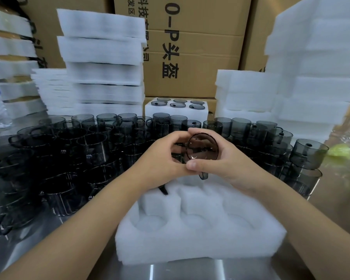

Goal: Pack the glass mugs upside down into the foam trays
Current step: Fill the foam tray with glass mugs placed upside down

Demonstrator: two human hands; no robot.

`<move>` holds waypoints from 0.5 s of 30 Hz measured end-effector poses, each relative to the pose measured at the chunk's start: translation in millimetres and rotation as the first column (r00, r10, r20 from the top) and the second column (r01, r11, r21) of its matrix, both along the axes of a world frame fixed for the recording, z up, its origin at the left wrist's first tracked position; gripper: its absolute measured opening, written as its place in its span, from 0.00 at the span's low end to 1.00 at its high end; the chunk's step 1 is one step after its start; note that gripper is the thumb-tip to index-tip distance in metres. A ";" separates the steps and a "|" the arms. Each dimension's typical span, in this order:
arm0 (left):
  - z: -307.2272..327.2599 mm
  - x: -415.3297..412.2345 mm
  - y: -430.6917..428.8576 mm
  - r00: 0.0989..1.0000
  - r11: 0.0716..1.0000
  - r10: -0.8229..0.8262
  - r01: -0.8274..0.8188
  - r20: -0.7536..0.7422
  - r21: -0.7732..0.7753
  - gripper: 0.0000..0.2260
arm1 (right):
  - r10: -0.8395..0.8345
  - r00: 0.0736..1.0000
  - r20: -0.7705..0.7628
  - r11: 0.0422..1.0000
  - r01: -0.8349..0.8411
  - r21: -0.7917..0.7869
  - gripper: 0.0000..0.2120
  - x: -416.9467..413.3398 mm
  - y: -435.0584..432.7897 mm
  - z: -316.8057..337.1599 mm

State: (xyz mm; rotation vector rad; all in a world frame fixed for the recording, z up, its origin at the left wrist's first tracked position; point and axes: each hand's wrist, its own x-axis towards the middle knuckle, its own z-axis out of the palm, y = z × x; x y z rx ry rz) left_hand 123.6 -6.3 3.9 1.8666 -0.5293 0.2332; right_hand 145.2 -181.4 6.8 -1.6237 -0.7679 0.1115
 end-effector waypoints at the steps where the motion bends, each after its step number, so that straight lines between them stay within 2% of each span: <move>1: -0.1 -0.4 -0.1 1.000 1.000 0.007 -0.007 0.003 0.004 0.28 | -0.005 1.000 0.003 1.000 0.005 -0.003 0.32 -0.5 0.6 0.2; 6: 0.6 -1.9 -0.7 0.999 0.998 0.044 -0.044 0.018 0.037 0.29 | -0.058 0.997 0.048 0.998 0.060 -0.036 0.26 -2.5 1.5 0.9; 10: 0.9 -0.7 0.7 0.999 0.997 0.025 -0.027 0.027 0.068 0.28 | -0.096 0.995 0.022 0.995 0.096 -0.009 0.17 -1.3 2.2 0.3; 15: 0.7 1.5 0.8 1.000 0.997 0.024 -0.025 0.017 0.076 0.27 | -0.095 0.996 -0.004 0.995 0.095 -0.008 0.20 -4.6 3.0 2.0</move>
